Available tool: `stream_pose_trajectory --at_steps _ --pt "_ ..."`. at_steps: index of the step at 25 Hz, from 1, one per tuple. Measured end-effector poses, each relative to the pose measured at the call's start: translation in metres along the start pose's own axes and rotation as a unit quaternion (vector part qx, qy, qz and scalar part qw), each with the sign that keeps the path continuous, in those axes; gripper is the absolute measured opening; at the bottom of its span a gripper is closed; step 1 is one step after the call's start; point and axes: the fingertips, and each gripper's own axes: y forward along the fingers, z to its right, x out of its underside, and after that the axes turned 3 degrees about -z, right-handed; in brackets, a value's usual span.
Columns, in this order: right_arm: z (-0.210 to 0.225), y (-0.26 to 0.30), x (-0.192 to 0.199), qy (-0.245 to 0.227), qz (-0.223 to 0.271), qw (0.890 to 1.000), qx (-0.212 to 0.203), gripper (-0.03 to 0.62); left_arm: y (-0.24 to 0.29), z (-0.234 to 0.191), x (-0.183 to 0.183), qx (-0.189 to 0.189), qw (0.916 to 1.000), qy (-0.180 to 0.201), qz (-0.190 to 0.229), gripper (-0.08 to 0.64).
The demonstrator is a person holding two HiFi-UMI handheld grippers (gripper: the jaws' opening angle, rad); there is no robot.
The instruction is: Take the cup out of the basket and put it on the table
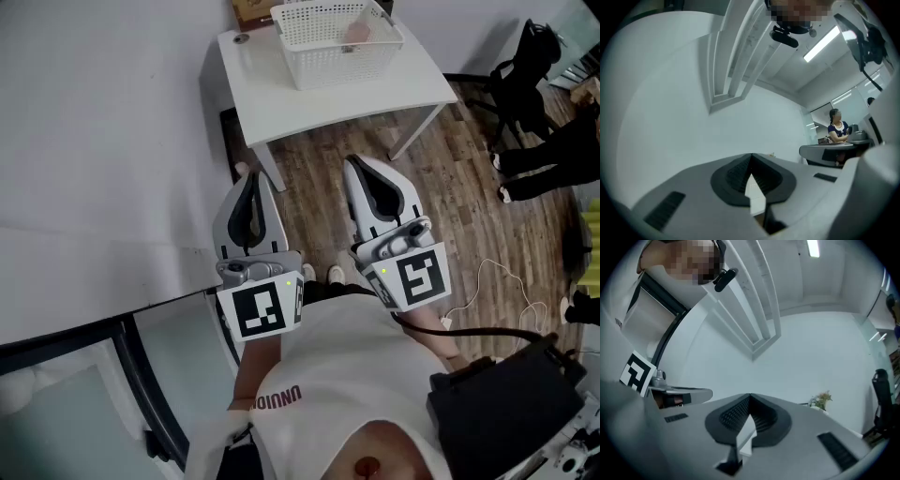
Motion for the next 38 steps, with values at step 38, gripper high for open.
stream_pose_trajectory --at_steps 38 --pt "0.027 0.054 0.003 0.029 0.036 0.996 0.074 0.017 0.047 -0.069 0.023 0.022 0.9983 -0.048 -0.024 0.011"
